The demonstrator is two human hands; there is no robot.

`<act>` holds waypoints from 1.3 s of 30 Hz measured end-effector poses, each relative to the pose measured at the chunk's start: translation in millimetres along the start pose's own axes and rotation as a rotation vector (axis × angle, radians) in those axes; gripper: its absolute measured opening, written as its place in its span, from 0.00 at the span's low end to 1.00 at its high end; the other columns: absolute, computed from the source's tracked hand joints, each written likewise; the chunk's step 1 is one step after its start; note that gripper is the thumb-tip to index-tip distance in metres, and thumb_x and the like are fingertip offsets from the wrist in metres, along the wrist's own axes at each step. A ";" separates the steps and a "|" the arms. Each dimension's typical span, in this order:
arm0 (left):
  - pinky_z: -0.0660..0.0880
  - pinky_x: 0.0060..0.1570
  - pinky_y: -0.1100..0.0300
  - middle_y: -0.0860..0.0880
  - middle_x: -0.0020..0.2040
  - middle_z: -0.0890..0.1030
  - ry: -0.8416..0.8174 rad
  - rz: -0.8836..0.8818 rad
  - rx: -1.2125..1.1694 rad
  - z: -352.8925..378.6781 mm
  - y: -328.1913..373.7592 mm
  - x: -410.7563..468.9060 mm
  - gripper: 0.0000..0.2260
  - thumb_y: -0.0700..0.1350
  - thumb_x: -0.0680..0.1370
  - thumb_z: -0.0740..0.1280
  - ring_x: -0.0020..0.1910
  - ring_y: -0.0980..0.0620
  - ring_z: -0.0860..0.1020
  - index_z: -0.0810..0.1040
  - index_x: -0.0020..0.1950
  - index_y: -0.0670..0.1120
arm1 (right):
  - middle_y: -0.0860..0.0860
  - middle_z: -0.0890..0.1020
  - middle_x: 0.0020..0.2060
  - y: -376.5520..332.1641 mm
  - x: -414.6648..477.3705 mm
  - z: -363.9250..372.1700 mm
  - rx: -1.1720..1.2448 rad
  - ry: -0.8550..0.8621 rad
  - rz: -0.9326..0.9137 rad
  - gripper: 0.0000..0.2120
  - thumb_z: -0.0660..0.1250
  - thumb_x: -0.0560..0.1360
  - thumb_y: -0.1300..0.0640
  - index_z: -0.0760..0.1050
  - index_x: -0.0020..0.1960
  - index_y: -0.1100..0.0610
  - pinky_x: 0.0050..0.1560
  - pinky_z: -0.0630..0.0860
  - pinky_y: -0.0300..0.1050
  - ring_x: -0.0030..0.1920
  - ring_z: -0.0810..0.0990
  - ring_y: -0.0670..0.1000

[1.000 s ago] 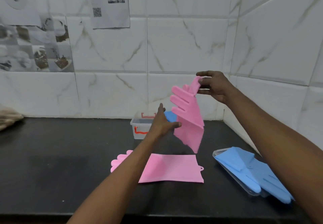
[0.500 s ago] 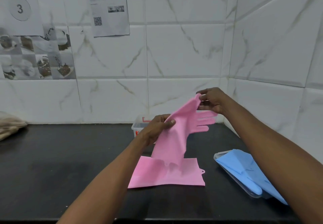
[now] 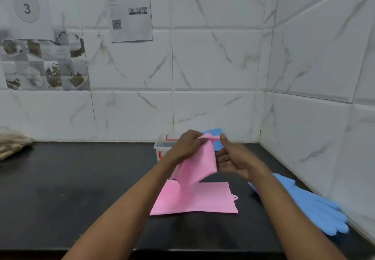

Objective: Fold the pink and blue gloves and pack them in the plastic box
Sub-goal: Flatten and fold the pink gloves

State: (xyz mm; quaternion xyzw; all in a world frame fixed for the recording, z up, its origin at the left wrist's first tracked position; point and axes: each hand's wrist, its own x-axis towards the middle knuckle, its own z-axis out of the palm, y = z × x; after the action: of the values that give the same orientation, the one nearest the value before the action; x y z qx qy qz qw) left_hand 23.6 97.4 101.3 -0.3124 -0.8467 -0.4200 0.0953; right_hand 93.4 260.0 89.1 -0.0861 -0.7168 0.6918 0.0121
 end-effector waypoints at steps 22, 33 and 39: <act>0.78 0.57 0.41 0.33 0.54 0.83 -0.056 -0.392 -1.004 -3.8 -9.0 -88.2 0.29 0.59 0.83 0.51 0.54 0.34 0.82 0.77 0.62 0.35 | 0.61 0.82 0.54 26.8 23.5 -6.5 0.797 -0.261 -0.236 0.16 0.65 0.70 0.67 0.80 0.57 0.65 0.53 0.78 0.57 0.52 0.82 0.61; 0.70 0.63 0.33 0.31 0.63 0.77 -0.219 -0.392 -1.652 4.2 -2.5 -76.3 0.38 0.70 0.74 0.57 0.59 0.31 0.78 0.74 0.66 0.39 | 0.44 0.81 0.60 -8.6 -20.4 33.5 -0.345 -0.361 -0.501 0.24 0.57 0.78 0.66 0.75 0.65 0.42 0.55 0.77 0.41 0.59 0.78 0.48; 0.82 0.43 0.48 0.44 0.48 0.80 0.101 -0.478 -1.943 12.8 -7.8 -64.0 0.24 0.56 0.80 0.58 0.40 0.45 0.85 0.84 0.46 0.38 | 0.37 0.57 0.75 4.7 -30.3 31.6 -0.923 -0.283 -0.571 0.37 0.67 0.73 0.43 0.52 0.76 0.37 0.69 0.58 0.42 0.73 0.59 0.42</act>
State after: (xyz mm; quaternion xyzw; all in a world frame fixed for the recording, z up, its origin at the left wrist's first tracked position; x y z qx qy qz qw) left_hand 70.4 75.0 61.0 -0.0581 -0.1716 -0.9505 -0.2523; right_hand 119.4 224.6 86.2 0.2087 -0.9348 0.2802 0.0637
